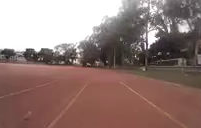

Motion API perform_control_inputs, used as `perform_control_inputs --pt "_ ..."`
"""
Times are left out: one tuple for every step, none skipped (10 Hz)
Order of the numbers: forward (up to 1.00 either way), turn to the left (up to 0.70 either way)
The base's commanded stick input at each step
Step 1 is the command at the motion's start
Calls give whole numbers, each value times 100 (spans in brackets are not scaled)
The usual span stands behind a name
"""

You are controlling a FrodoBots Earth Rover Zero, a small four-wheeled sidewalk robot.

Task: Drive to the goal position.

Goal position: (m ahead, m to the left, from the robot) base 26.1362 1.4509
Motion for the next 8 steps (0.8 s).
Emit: perform_control_inputs --pt "50 0" --pt "50 0" --pt "50 0" --pt "50 0" --pt "50 0" --pt "50 0" --pt "50 0" --pt "50 0"
